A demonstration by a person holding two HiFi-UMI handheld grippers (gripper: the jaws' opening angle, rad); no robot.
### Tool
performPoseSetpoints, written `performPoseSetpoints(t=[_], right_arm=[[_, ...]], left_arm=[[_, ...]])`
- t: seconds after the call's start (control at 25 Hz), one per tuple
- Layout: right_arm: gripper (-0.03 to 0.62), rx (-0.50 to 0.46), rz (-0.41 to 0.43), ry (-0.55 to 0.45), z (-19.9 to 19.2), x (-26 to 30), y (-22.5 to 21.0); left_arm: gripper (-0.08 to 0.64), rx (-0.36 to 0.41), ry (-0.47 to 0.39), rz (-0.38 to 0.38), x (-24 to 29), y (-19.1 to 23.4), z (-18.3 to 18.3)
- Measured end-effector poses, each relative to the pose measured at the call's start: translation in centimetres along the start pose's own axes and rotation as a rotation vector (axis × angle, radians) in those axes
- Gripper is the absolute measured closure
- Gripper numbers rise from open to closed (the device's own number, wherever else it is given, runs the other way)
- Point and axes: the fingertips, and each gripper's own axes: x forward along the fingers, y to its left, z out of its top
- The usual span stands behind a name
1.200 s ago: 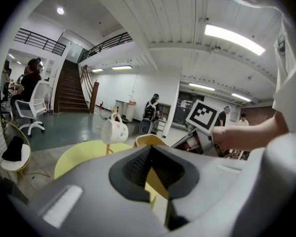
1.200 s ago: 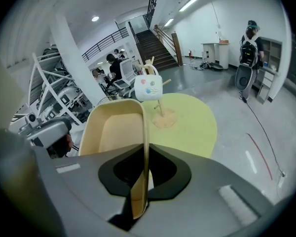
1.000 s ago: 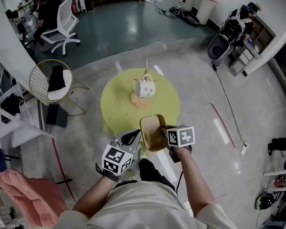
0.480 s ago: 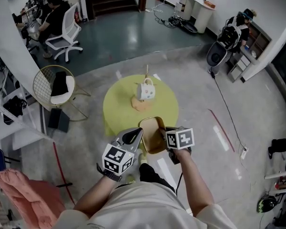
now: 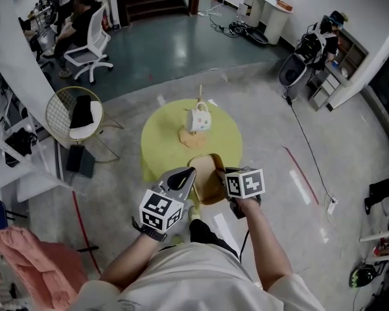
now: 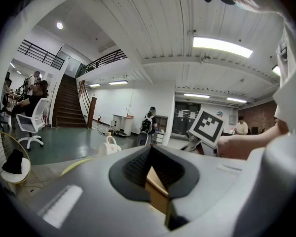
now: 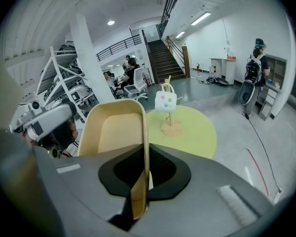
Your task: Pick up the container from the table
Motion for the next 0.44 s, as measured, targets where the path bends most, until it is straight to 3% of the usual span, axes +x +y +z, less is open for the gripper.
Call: performPoseSetpoints(t=[0.44], right_arm=[[0.572, -0.004, -0.002, 0.002, 0.14, 0.27, -0.24]], left_arm=[[0.554, 0.004, 0.002, -0.006, 0.55, 0.13, -0.07]])
